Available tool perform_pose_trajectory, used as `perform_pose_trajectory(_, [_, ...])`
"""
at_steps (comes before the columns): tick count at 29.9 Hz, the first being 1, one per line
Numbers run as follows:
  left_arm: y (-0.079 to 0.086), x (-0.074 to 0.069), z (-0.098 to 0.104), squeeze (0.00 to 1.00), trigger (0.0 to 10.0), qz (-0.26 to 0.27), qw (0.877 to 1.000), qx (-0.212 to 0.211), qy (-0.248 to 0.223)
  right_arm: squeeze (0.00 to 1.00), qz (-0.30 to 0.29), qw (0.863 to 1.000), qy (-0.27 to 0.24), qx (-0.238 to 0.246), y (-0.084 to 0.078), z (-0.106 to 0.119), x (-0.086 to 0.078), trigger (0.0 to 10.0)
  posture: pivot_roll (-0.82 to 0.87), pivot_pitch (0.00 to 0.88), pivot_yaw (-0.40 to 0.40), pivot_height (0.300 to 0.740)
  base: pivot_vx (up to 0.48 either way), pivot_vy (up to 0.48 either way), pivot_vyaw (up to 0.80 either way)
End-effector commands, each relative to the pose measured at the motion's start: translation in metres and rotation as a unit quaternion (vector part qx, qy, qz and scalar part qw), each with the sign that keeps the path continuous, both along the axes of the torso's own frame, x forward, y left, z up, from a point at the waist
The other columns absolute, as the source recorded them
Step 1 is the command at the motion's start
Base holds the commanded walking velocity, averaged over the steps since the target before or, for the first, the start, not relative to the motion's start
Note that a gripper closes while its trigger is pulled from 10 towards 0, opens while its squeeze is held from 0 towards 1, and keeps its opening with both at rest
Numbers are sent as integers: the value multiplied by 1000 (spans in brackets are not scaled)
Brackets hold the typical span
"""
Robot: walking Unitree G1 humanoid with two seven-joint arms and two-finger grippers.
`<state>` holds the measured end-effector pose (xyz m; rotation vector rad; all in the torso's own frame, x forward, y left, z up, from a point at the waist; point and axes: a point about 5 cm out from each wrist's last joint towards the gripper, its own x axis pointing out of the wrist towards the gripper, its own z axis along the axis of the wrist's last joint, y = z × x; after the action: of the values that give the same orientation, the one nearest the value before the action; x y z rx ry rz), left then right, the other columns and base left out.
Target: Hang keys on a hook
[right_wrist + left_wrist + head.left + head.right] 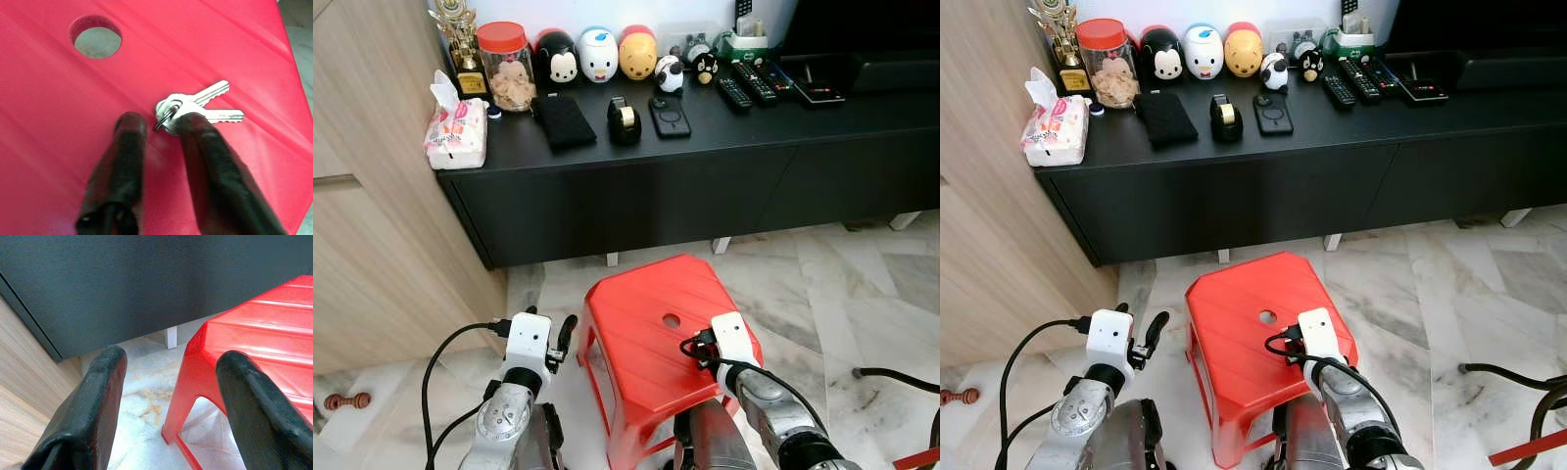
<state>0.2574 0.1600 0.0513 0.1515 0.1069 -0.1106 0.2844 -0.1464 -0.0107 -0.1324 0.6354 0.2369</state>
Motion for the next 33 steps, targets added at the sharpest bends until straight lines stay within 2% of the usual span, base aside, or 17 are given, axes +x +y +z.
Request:
perform_pose_trajectory(1, [-1, -2, -3, 0, 10000, -1, 1000, -1, 3, 0, -7, 1000, -1, -5, -3, 0, 0, 8431, -76, 116, -64, 599, 0, 0, 0])
perform_pose_trajectory(2, [-1, -2, -3, 0, 10000, -1, 1000, -1, 3, 0, -8, 1000, -6, -3, -3, 1, 2, 9765, -77, 116, -63, 599, 0, 0, 0])
perform_pose_trajectory(4, [-1, -2, -3, 0, 10000, -2, 1000, -2, 2, 0, -8, 1000, -8, -2, -3, 2, 3, 10000, -77, 116, -63, 599, 0, 0, 0])
perform_pose_trajectory(18, [-3, -2, -4, 0, 10000, -7, 1000, -1, 3, 0, -8, 1000, -18, -3, -1, 6, 9, 10000, -73, 118, -66, 599, 0, 0, 0])
perform_pose_trajectory(19, [-4, -2, -4, 0, 10000, -9, 1000, 1, 4, 0, -3, 1000, -17, -2, 1, 6, 9, 6235, -72, 118, -66, 599, 0, 0, 0])
perform_pose_trajectory(20, [-4, -2, -4, 0, 10000, -9, 1000, 1, 4, 0, -3, 1000, -17, -2, 1, 6, 9, 6235, -72, 118, -66, 599, 0, 0, 0])
perform_pose_trajectory(21, [-4, -3, -5, 0, 10000, -11, 1000, 1, 6, 0, 0, 1000, -17, -2, 2, 7, 10, 4157, -73, 118, -66, 599, 0, 0, 0])
perform_pose_trajectory(22, [-5, -3, -6, 0, 10000, -13, 1000, 2, 7, 0, 3, 1000, -15, -3, 3, 6, 10, 5255, -73, 118, -65, 599, 0, 0, 0])
perform_pose_trajectory(23, [-5, -3, -6, 0, 10000, -13, 1000, 2, 7, 0, 3, 1000, -15, -3, 3, 6, 10, 5255, -73, 118, -65, 599, 0, 0, 0])
perform_pose_trajectory(24, [-5, -3, -6, 0, 10000, -14, 1000, 3, 8, 0, 6, 1000, -12, -4, 4, 6, 10, 6431, -73, 118, -65, 599, 0, 0, 0])
perform_pose_trajectory(26, [-5, -3, -6, 0, 10000, -14, 1000, 3, 8, 0, 6, 1000, -12, -4, 4, 6, 10, 6431, -73, 118, -65, 599, 0, 0, 0])
perform_pose_trajectory(27, [-5, -3, -6, 0, 10000, -14, 1000, 3, 8, 0, 8, 1000, -9, -5, 4, 5, 9, 10000, -72, 117, -65, 599, 0, 0, 0])
perform_pose_trajectory(33, [-5, -3, -6, 0, 10000, -17, 1000, 7, 9, 0, 12, 1000, -1, -4, 6, 3, 6, 10000, -73, 118, -62, 599, 0, 0, 0])
